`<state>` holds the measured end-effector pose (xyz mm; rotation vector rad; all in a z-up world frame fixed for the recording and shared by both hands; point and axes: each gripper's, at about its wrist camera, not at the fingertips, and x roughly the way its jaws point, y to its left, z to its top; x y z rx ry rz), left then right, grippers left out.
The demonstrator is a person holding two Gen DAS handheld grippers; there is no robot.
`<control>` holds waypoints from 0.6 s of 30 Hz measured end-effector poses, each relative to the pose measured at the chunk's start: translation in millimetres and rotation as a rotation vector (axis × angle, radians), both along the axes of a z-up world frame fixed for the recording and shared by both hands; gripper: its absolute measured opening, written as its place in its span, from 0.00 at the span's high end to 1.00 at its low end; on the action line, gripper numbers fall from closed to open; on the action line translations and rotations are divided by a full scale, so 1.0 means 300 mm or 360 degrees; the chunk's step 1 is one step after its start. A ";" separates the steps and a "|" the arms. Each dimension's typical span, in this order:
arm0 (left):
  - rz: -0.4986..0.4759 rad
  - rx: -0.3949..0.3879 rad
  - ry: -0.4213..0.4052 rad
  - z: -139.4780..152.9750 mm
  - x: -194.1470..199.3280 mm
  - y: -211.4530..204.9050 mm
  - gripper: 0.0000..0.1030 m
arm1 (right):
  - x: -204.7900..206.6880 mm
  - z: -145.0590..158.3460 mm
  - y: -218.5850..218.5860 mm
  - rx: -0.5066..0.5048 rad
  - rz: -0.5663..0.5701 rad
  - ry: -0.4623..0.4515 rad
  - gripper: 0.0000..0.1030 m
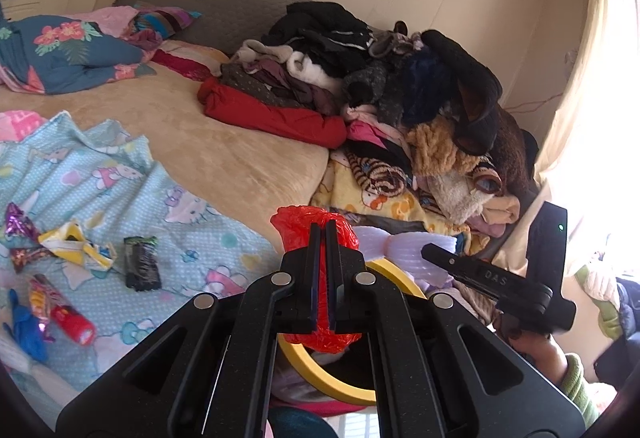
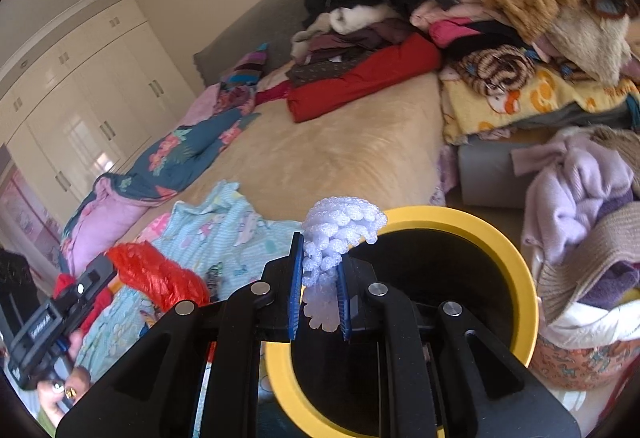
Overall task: Collect trash
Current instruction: 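Carry the foam net and red bag over the yellow bin and release both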
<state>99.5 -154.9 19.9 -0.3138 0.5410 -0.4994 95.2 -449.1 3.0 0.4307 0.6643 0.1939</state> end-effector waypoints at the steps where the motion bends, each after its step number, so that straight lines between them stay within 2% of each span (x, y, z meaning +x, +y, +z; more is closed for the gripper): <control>1: -0.0011 0.0005 0.0003 -0.005 0.001 -0.014 1.00 | 0.001 -0.009 -0.018 0.0009 -0.0019 0.0018 0.86; 18: -0.0170 0.0098 0.0099 -0.163 0.036 -0.204 1.00 | 0.025 -0.133 -0.134 0.0050 -0.0134 0.0250 0.85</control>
